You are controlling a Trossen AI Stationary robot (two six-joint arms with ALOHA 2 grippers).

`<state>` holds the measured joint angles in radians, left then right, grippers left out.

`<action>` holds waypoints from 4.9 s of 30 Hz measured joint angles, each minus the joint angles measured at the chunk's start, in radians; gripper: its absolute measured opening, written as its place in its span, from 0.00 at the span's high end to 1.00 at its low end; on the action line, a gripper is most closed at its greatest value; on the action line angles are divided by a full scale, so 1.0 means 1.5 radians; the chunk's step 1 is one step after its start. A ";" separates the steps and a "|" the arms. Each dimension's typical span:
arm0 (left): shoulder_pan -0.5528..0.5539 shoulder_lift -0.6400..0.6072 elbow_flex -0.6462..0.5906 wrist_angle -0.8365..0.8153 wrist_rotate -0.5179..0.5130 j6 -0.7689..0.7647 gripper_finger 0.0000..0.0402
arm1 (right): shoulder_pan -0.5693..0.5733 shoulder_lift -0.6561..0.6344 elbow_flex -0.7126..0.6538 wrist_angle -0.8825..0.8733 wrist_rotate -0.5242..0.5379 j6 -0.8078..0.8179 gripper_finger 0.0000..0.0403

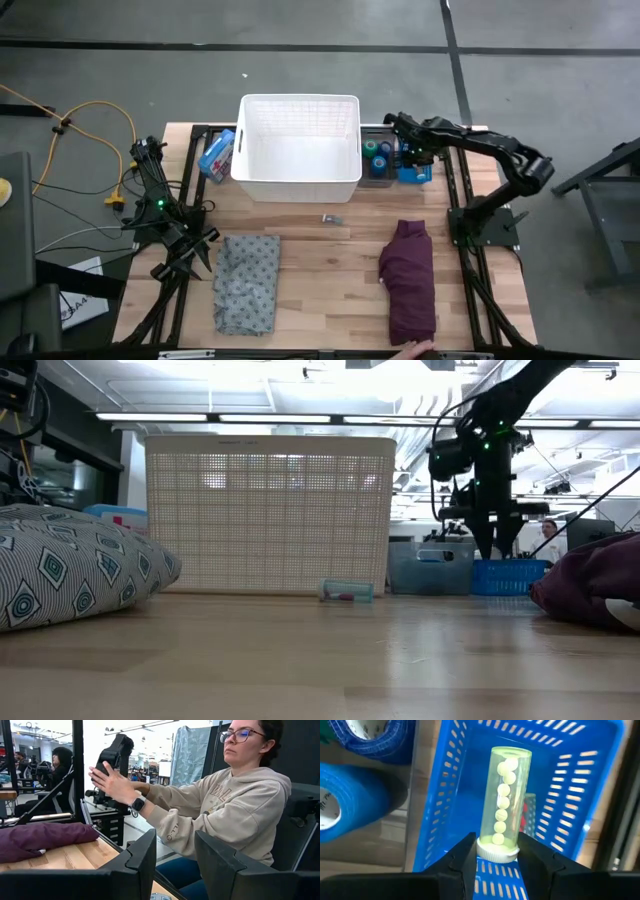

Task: Pick & Place Medicine items
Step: Put the yellow pill bottle into the blue bin, then put the blue pill bottle into the blue bin

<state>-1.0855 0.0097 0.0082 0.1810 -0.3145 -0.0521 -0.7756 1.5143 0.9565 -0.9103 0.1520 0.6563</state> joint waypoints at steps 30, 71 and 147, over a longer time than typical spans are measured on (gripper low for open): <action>0.000 0.000 0.000 0.000 0.000 0.000 0.68 | 0.005 0.020 -0.009 -0.013 -0.015 0.019 0.71; 0.000 0.000 0.000 0.000 0.000 0.000 0.68 | 0.007 0.021 -0.049 0.036 -0.013 0.018 0.60; 0.000 0.000 0.000 0.000 0.000 0.000 0.68 | 0.766 -0.017 -0.049 0.316 0.170 -0.025 0.60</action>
<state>-1.0859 0.0101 0.0082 0.1807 -0.3144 -0.0521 0.3733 1.4893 0.8829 -0.4358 0.4064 0.6186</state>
